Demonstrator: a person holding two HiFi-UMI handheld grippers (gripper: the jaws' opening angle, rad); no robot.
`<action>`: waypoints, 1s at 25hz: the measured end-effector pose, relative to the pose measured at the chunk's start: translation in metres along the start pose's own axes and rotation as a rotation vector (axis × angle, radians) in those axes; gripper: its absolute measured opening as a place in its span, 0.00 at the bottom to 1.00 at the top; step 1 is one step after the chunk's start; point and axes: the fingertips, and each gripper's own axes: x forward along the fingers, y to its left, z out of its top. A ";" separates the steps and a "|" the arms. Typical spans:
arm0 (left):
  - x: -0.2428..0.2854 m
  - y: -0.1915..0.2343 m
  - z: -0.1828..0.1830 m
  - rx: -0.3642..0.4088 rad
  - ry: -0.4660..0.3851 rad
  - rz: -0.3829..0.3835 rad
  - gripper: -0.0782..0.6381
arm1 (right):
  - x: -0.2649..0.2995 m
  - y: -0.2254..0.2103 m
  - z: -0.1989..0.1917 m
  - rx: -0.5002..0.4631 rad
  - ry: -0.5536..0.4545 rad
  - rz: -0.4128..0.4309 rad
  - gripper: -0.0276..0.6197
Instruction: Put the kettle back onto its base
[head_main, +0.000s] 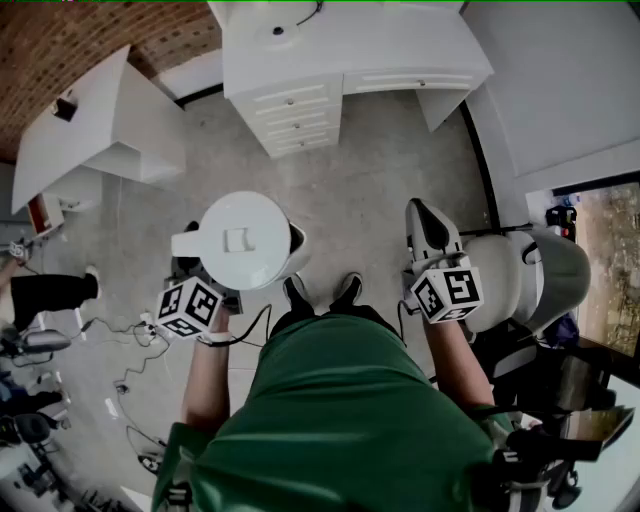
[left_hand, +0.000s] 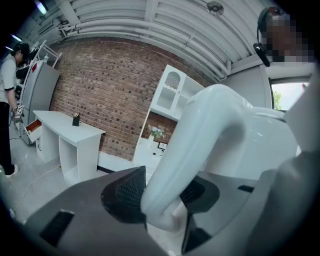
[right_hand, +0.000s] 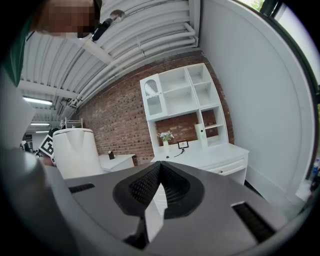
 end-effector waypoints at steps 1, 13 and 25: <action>0.002 0.006 0.005 0.000 -0.016 0.001 0.37 | 0.008 0.002 -0.002 0.005 -0.001 -0.001 0.08; -0.017 0.074 0.013 -0.001 -0.037 0.030 0.37 | 0.021 0.047 -0.006 -0.011 -0.053 -0.020 0.08; -0.015 0.116 0.045 -0.029 -0.037 -0.102 0.37 | 0.025 0.106 0.020 -0.072 -0.077 -0.131 0.08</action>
